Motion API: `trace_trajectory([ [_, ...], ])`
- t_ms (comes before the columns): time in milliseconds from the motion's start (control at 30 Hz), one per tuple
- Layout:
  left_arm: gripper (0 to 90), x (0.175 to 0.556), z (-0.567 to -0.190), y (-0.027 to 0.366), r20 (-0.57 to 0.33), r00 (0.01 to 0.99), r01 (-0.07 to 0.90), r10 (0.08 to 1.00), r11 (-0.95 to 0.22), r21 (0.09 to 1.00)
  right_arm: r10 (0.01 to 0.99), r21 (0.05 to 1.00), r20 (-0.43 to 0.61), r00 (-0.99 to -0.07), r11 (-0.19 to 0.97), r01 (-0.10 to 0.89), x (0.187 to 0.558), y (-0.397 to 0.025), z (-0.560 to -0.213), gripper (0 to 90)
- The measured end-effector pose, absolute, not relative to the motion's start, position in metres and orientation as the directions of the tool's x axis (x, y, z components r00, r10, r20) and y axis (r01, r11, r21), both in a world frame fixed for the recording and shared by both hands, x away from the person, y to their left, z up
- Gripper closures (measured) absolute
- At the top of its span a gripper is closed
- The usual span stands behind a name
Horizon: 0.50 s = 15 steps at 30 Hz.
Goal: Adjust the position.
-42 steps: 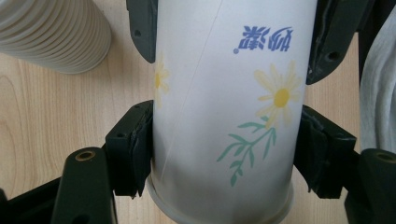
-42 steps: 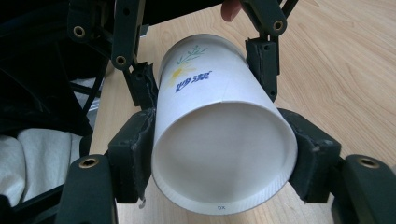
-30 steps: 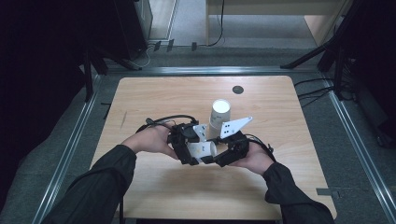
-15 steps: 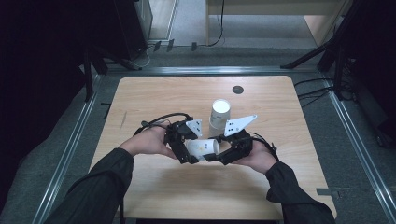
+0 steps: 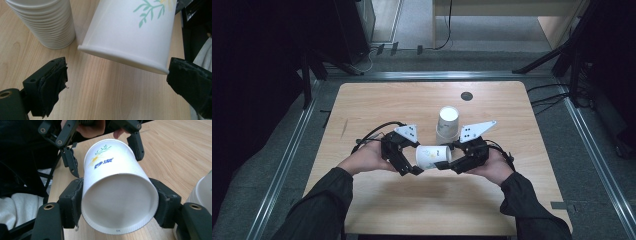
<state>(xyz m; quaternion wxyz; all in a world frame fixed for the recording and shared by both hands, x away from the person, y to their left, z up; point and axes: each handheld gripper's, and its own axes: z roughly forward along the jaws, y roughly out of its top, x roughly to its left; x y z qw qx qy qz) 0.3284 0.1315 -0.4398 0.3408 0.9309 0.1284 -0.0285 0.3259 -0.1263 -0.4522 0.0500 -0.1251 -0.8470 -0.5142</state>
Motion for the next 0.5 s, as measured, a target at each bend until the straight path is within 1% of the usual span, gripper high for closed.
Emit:
trace_trajectory([
  [67,3.4,0.327,-0.442,0.133,-0.155,0.963,0.269,0.222,-0.716,0.645,0.163,0.86,0.213,-0.963,0.437,0.264,0.326,-0.127,-0.452,34.4],
  [233,3.4,0.325,-0.448,0.138,-0.195,0.944,0.325,0.265,-0.655,0.682,0.157,0.862,0.218,-0.963,0.432,0.266,0.326,-0.129,-0.451,34.4],
  [367,3.4,0.322,-0.453,0.141,-0.214,0.937,0.343,0.275,-0.621,0.704,0.155,0.864,0.219,-0.963,0.428,0.265,0.326,-0.13,-0.451,34.4],
  [500,3.9,0.317,-0.456,0.143,-0.212,0.934,0.346,0.287,-0.585,0.733,0.152,0.866,0.223,-0.963,0.422,0.268,0.326,-0.131,-0.451,34.4],
])
